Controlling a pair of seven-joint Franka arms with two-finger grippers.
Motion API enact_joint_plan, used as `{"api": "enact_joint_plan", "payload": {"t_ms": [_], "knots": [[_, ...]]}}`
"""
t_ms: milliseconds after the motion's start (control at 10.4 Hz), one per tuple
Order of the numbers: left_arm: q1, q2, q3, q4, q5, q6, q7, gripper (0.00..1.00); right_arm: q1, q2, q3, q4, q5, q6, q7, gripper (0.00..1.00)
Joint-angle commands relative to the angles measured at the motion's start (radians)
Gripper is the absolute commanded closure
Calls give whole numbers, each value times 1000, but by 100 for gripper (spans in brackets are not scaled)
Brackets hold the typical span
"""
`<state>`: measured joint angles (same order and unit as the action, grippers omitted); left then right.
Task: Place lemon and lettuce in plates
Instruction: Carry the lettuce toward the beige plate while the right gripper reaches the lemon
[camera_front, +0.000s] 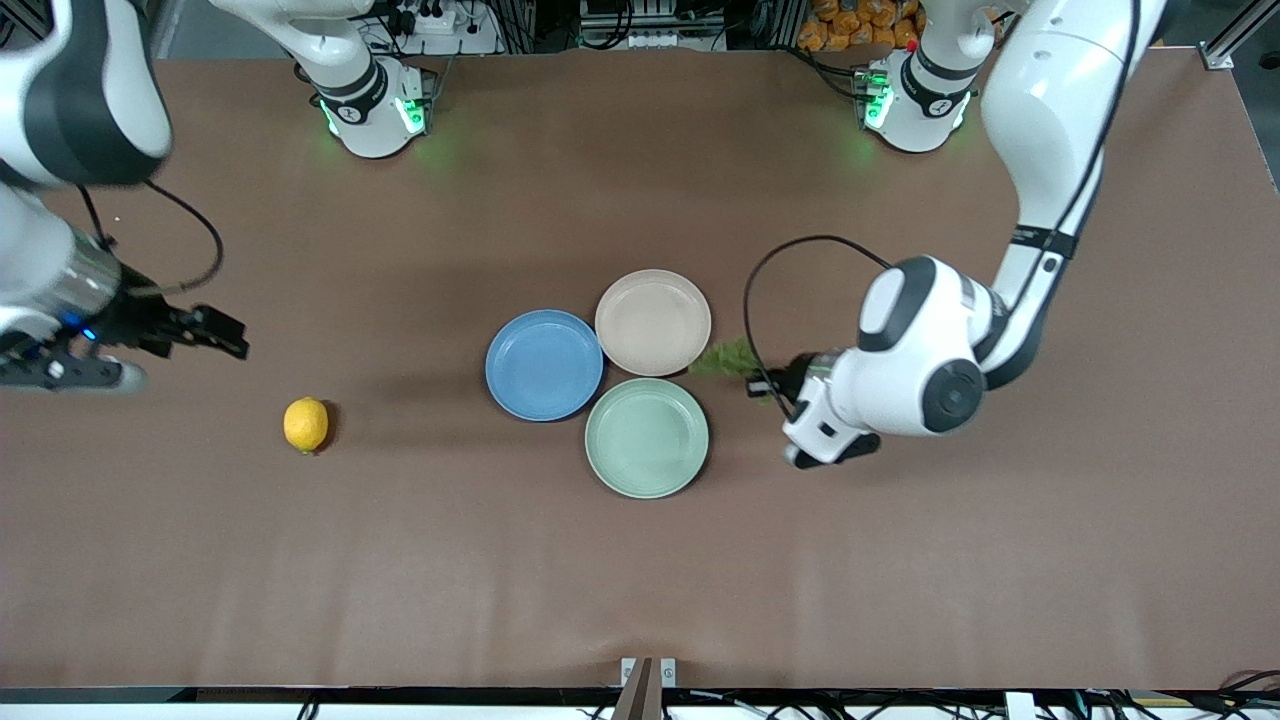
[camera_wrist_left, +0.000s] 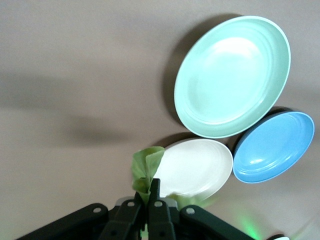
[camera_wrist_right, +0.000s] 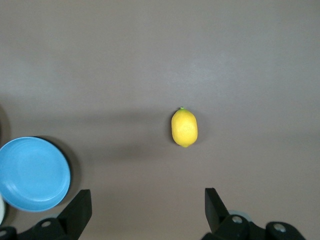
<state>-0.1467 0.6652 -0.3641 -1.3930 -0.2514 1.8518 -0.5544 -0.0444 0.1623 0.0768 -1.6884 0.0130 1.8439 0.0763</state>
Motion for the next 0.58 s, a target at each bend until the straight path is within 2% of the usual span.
{"api": "enact_joint_plan", "payload": {"t_ms": [0,288,479], "knots": [[47,-1,7,-11,-31,-20,24,100,-12,71,8,-17,-4,75,3,0],[45,-1,7,-11,-32,-20,21,100,-12,108,8,-135,-13,263,3,0],[36,-2,7,-12,-32,-20,10,100,-12,138,8,-146,-18,302,3,0]]}}
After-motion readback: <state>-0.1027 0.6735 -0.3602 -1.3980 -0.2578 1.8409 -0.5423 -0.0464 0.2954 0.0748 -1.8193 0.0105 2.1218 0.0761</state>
